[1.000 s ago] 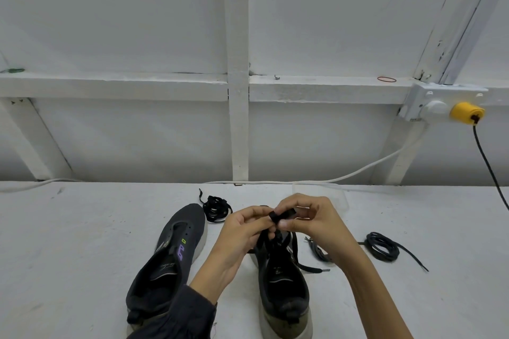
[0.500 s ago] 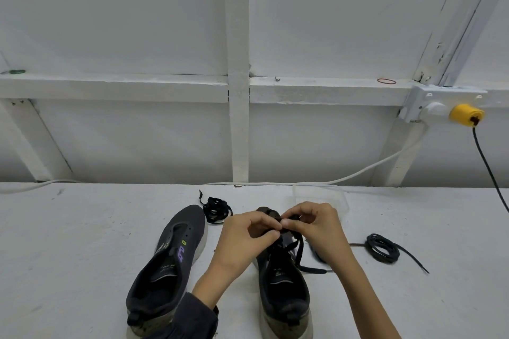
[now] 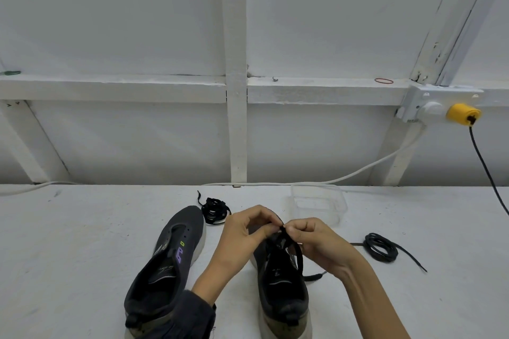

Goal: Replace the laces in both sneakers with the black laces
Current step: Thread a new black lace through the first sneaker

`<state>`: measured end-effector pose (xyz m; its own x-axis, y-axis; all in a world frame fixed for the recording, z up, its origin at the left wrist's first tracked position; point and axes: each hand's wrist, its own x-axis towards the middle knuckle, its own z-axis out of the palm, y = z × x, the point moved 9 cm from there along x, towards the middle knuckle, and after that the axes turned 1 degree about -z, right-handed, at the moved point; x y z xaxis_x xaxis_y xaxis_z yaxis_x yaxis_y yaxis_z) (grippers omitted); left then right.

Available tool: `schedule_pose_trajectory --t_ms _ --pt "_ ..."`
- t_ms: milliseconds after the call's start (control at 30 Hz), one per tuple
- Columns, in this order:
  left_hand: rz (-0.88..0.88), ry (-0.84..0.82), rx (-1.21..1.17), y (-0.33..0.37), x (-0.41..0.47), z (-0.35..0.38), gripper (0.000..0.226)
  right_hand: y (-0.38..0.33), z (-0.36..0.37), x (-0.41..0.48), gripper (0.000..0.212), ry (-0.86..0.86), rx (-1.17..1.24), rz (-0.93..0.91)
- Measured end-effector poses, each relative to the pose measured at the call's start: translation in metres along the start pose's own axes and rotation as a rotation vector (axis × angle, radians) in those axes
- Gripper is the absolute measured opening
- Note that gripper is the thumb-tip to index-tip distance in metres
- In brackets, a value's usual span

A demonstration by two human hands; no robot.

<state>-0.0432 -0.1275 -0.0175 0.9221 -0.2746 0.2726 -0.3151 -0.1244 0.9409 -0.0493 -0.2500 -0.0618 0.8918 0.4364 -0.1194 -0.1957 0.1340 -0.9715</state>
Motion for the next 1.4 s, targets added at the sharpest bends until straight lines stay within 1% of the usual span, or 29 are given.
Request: schedule_pose_trajectory --t_ms 67,167,267,367,433,533,633,700,767,833,867,967,1100,1233,1400 --pt "0.052 0.029 0.043 -0.001 0.0 -0.002 0.018 0.001 0.004 0.002 0.019 -0.006 0.098 -0.015" --pt "0.123 0.064 0.098 0.001 -0.005 -0.004 0.022 -0.002 0.005 0.003 0.02 0.039 0.164 -0.032" --pt "0.125 0.114 0.022 0.0 -0.012 -0.005 0.021 -0.004 0.004 0.004 0.02 0.07 0.146 -0.053" --pt "0.135 0.194 -0.001 0.0 -0.017 -0.011 0.017 -0.003 0.003 0.004 0.017 0.073 0.098 -0.06" --pt "0.067 0.244 -0.063 -0.007 -0.019 -0.015 0.016 -0.001 -0.001 0.004 0.014 0.096 0.05 -0.059" --pt "-0.058 0.32 -0.148 -0.02 -0.024 -0.023 0.015 0.001 -0.013 0.001 0.02 0.171 -0.025 -0.054" --pt "-0.128 0.398 -0.144 -0.033 -0.031 -0.039 0.015 0.004 -0.034 -0.009 0.018 0.265 -0.124 -0.006" --pt "-0.17 0.427 -0.09 -0.041 -0.035 -0.052 0.016 0.01 -0.05 -0.016 0.017 0.305 -0.199 0.039" --pt "-0.225 0.43 -0.016 -0.049 -0.04 -0.061 0.016 0.016 -0.062 -0.023 0.018 0.32 -0.238 0.078" --pt "-0.276 0.4 0.076 -0.056 -0.043 -0.067 0.016 0.021 -0.07 -0.029 0.023 0.328 -0.286 0.109" --pt "-0.297 0.375 0.133 -0.06 -0.044 -0.069 0.017 0.023 -0.074 -0.031 0.021 0.335 -0.304 0.115" --pt "-0.34 0.321 0.25 -0.066 -0.047 -0.074 0.02 0.026 -0.085 -0.039 0.002 0.374 -0.3 0.113" --pt "-0.358 0.281 0.361 -0.069 -0.048 -0.075 0.023 0.029 -0.095 -0.045 0.008 0.428 -0.3 0.117" --pt "-0.351 0.282 0.466 -0.071 -0.048 -0.078 0.024 0.027 -0.106 -0.05 0.005 0.458 -0.331 0.116" --pt "-0.353 0.275 0.577 -0.077 -0.048 -0.081 0.024 0.032 -0.11 -0.05 0.005 0.451 -0.346 0.129"
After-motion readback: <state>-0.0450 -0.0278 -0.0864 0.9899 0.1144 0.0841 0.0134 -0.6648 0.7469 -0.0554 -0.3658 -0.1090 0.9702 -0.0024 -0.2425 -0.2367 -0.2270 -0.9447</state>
